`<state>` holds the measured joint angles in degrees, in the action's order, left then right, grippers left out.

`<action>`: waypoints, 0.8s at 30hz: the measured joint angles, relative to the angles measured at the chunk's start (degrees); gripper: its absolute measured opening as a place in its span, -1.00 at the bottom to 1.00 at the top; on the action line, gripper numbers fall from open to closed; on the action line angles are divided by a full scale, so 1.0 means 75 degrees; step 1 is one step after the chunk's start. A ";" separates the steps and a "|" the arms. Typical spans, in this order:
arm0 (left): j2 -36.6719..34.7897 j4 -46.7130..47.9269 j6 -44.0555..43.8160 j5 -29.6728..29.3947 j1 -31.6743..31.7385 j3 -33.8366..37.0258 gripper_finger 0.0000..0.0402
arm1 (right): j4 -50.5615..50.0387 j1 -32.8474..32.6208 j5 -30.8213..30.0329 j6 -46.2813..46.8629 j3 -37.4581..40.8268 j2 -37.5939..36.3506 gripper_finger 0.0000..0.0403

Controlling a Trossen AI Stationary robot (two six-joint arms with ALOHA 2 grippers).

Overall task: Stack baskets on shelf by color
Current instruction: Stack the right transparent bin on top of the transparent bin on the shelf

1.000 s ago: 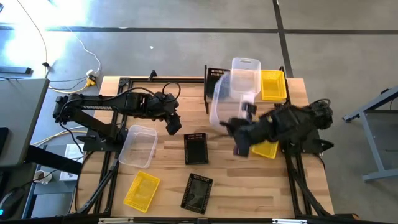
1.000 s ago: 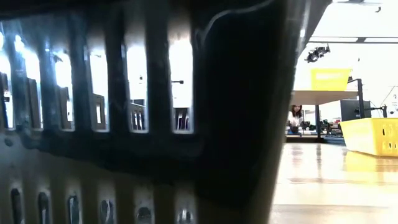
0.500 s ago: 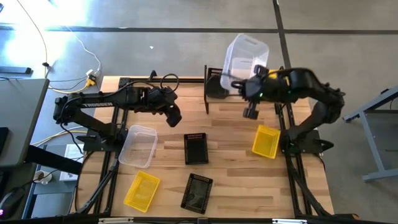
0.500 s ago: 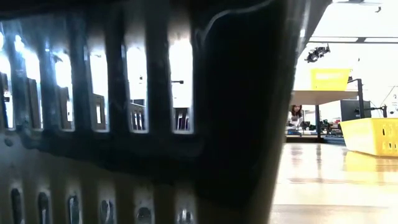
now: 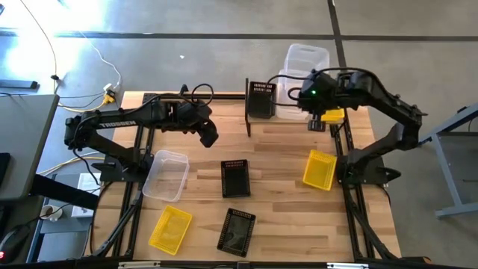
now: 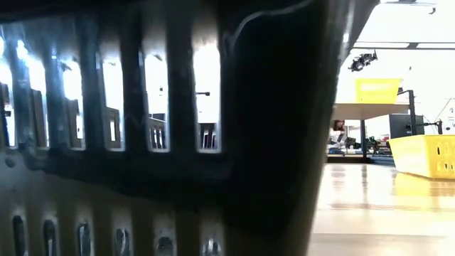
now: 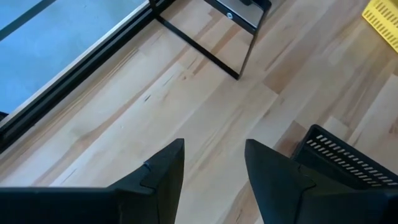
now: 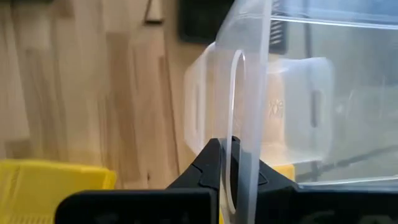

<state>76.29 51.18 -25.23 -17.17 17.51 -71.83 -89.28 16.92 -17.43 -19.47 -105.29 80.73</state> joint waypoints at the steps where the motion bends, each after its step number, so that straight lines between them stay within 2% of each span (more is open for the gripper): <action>1: 0.0000 0.0000 -0.0003 0.0003 0.0024 0.0000 -0.20 | 0.0011 0.0135 0.0140 -0.0197 0.0100 0.0007 -1.00; 5: 0.0000 -0.0006 -0.0004 -0.0001 0.0081 0.0000 -0.20 | 0.0154 0.0698 0.0608 -0.0892 0.0436 0.0015 -1.00; 11: 0.0000 -0.0006 -0.0006 -0.0031 0.0080 0.0000 -0.20 | 0.0467 0.1328 0.1223 -0.1004 0.0777 0.0030 -1.00; 24: 0.0000 -0.0003 -0.0023 -0.0219 0.0080 0.0000 -0.20 | 0.0687 0.1504 0.1513 -0.1160 0.0908 0.0410 -1.00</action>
<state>76.29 51.16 -25.41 -18.81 18.11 -71.83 -84.13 28.20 -6.08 -28.16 -98.48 83.80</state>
